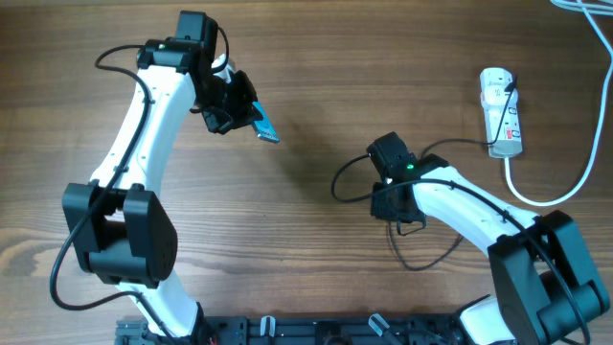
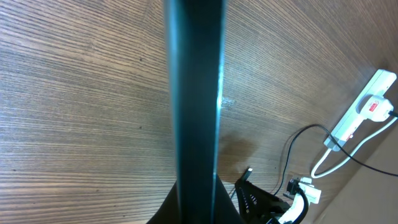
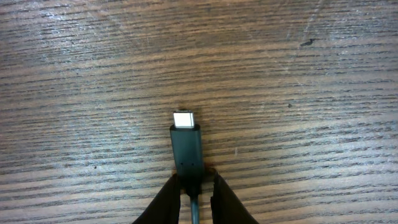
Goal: Plug charger to phone and switch on socket
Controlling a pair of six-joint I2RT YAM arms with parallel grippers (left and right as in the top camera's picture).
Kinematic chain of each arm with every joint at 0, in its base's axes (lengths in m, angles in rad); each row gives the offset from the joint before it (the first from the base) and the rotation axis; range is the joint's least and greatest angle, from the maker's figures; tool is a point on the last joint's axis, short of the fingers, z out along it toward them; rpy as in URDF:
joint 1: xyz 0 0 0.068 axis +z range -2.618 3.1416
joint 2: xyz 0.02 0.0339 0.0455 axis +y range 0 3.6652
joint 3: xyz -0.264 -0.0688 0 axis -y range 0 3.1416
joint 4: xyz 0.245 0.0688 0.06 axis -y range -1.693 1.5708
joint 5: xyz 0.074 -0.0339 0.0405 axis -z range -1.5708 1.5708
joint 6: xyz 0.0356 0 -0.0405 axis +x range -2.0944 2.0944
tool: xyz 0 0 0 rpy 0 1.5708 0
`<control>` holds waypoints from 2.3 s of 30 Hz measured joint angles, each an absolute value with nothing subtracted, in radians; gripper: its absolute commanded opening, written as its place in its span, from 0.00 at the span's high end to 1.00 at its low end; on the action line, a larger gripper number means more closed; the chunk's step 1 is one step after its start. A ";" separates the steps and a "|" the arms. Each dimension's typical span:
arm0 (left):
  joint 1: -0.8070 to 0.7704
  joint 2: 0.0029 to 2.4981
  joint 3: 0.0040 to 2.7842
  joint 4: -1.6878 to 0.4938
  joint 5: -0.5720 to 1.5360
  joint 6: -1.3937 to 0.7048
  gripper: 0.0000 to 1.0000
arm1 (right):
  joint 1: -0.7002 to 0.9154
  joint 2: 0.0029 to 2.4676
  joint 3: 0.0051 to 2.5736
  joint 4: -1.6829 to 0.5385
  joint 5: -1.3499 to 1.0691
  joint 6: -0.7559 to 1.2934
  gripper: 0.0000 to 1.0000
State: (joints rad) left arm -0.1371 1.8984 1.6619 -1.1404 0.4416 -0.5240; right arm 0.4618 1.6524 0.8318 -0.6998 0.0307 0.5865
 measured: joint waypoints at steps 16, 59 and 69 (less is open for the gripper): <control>-0.137 1.898 1.662 -1.140 0.442 -0.524 0.96 | 0.462 1.652 0.832 -0.698 0.030 0.587 0.89; -0.289 1.898 1.662 -0.844 0.865 -0.377 0.96 | 0.462 1.425 1.187 -0.898 -0.558 0.315 0.96; -0.295 1.898 1.662 -0.856 1.002 -0.311 0.96 | 0.462 1.425 1.187 -0.833 -0.557 0.340 0.96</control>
State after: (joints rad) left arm -0.2947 1.8984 1.6619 -0.8558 1.0019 -0.3107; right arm 0.4618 1.4246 1.1866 -0.8333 -0.5571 0.3401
